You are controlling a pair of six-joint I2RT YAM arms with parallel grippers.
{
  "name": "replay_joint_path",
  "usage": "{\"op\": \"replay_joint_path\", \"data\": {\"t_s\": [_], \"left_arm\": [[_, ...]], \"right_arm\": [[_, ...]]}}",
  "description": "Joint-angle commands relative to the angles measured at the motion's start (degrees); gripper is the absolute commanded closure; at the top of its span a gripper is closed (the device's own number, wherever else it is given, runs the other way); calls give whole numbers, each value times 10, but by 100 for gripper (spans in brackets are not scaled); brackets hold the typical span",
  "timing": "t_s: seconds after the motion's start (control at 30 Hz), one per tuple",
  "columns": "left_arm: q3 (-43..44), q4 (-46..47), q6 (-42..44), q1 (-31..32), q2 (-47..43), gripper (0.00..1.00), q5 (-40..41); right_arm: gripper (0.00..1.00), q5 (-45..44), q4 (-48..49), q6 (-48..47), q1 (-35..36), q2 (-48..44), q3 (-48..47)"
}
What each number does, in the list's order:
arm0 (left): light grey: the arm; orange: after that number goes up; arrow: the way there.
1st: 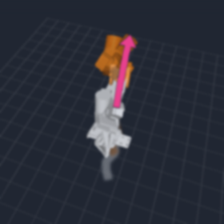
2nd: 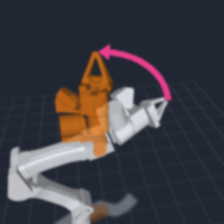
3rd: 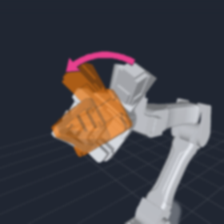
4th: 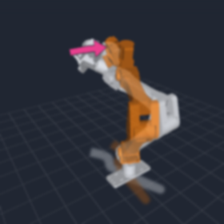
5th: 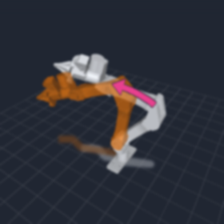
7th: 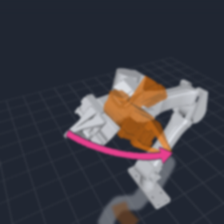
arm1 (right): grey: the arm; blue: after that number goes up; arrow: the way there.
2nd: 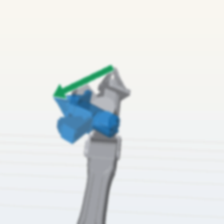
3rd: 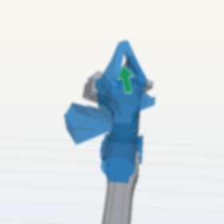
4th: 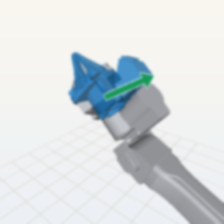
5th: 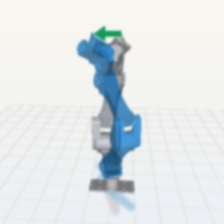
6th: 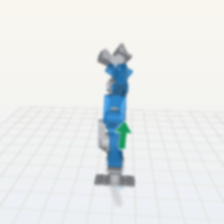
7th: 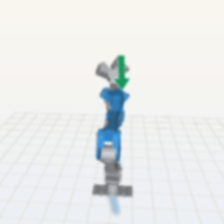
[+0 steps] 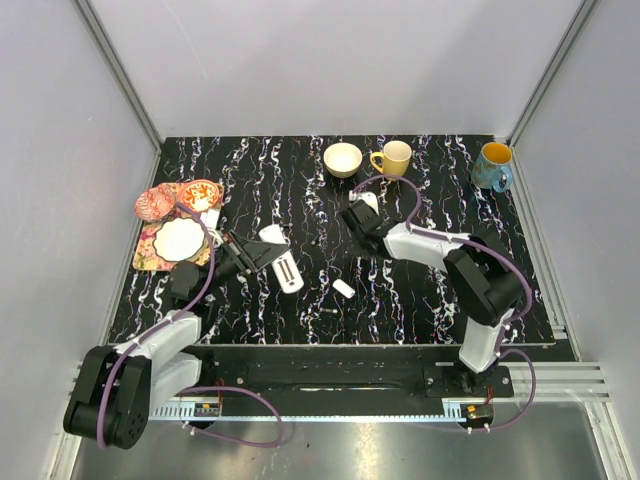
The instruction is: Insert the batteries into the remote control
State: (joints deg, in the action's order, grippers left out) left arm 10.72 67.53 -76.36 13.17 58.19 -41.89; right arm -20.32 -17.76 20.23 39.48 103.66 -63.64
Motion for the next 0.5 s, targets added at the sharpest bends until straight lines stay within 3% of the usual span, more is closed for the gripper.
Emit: {"op": "replay_joint_path", "data": {"t_s": [0.0,0.13,0.3,0.47], "left_arm": [[39,-65,40,1,-30,100,22],[74,-202,78,5,-48,100,22],[101,-200,53,8,-21,100,-1],[124,-108,-2,29,66,100,-24]], "right_arm": [[100,-13,-24,-7,-14,38,-52],[100,-10,-48,-8,-16,66,-72],[100,2,-54,2,-19,84,-76],[100,2,-60,2,-27,95,-76]]}}
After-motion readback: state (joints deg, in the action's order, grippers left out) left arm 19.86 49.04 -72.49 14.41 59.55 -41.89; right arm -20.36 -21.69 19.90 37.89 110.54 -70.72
